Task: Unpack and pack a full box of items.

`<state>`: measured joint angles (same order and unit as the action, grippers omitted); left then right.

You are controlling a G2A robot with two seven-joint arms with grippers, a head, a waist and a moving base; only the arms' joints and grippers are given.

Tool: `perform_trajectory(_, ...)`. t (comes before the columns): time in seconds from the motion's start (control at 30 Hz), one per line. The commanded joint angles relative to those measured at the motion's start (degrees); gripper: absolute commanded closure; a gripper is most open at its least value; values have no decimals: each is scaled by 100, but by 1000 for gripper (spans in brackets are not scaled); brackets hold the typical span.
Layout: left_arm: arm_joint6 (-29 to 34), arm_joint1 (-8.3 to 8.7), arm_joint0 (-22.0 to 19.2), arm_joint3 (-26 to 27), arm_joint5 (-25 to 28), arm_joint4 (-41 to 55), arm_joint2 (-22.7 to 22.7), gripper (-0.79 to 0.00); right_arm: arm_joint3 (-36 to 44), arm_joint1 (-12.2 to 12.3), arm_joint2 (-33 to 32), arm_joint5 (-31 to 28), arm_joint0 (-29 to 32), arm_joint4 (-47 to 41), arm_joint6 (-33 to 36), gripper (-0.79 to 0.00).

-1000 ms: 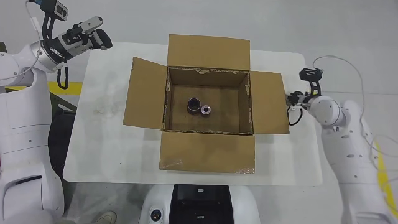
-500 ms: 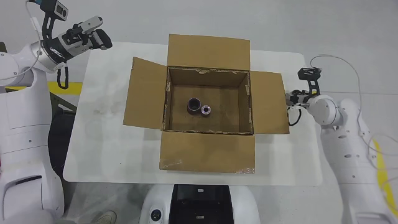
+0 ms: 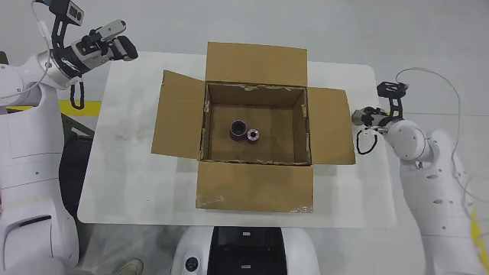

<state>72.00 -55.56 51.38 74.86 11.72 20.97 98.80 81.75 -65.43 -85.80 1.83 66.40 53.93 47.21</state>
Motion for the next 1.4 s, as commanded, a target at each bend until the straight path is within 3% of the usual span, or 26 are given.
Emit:
perform_trajectory(0.0, 0, 0, 0, 0, 0, 0, 0, -785, 32, 5, -51, -13, 31, -71, -47, 0)
perform_trajectory(0.57, 0, 0, 0, 0, 0, 0, 0, -785, 348, 51, -419, 138, 133, -494, -309, 0)
perform_trajectory(1.0, 0, 0, 0, 0, 0, 0, 0, -785, 1995, 130, -1052, 125, 588, -993, -215, 0)
perform_trajectory(1.37, 0, 0, 0, 0, 0, 0, 0, -785, 3436, 159, -1037, -354, 1028, -2077, 402, 0)
